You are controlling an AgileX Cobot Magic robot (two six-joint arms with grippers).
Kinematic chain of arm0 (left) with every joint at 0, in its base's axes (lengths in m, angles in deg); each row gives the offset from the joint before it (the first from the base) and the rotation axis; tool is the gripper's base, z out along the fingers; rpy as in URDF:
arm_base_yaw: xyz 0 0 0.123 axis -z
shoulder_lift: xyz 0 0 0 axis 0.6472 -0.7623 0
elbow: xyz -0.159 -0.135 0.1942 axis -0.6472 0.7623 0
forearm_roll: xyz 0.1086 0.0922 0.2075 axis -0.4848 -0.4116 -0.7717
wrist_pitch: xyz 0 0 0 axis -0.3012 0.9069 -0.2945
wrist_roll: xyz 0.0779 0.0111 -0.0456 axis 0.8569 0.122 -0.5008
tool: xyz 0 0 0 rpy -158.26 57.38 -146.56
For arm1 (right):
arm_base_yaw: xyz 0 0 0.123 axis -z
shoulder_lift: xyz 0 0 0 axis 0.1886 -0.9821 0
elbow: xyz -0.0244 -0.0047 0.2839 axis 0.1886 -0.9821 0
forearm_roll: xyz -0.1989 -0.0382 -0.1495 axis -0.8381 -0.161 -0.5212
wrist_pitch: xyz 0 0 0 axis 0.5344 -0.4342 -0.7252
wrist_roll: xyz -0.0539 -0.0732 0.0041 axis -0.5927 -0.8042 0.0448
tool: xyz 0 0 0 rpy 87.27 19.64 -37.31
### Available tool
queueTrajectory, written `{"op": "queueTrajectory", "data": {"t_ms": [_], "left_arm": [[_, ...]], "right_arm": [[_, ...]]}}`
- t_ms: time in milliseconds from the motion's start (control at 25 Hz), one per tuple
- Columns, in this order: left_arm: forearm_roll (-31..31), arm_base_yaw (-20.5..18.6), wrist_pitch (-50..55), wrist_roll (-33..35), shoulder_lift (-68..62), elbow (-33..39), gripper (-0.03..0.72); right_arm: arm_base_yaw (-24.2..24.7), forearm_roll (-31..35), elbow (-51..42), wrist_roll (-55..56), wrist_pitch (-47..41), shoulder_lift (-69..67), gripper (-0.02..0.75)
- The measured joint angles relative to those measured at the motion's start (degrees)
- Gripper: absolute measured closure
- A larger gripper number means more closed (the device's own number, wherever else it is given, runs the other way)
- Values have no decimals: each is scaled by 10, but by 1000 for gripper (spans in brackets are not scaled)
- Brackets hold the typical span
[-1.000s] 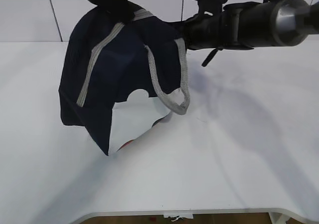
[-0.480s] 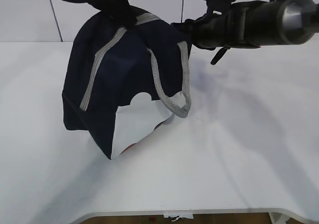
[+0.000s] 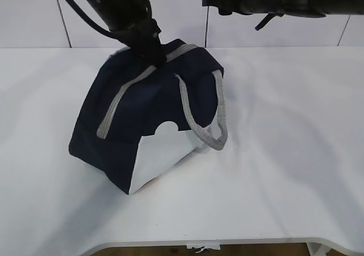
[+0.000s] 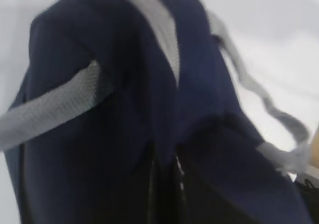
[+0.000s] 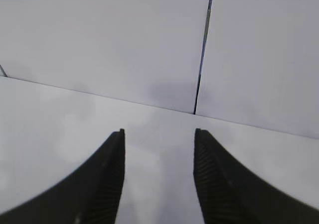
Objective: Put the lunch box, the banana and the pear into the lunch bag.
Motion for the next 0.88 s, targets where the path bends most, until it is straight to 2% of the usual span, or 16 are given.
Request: {"op": "queueTrajectory", "data": {"t_ms": [40,160,200,240,280,320,360,400,440,480,880], "left_arm": [[-9,0,-1,-21,-15,0,682],[-9,0,-1,-21,-15,0,682],[-36,0,-2,-79,-39,0,629],[-36,0,-2,-79,-39,0,629],[-52,0,-3,-97,-40,0,502],[-55,0,-3,-104,-39,0,439],[-55,0,-3,-106,-37,0,418],[-57,0,-3,-112,-31,0,342],[-57,0,-3,-112,-31,0,342],[-61,0,-3,-114,-26,0,295],[-125,0,-2,-135,60,0,269]], "right_arm": [[0,0,-5,-1,1,4,376],[0,0,-24,-3,2,20,376],[0,0,-40,-4,6,27,376],[0,0,-44,-4,8,29,376],[0,0,-60,-4,14,35,376],[0,0,-66,-6,15,36,376],[0,0,-76,-7,16,42,376],[0,0,-89,-8,19,47,376],[0,0,-104,-8,19,55,376],[0,0,-113,-10,20,60,376],[0,0,-150,-40,-13,119,377]]}}
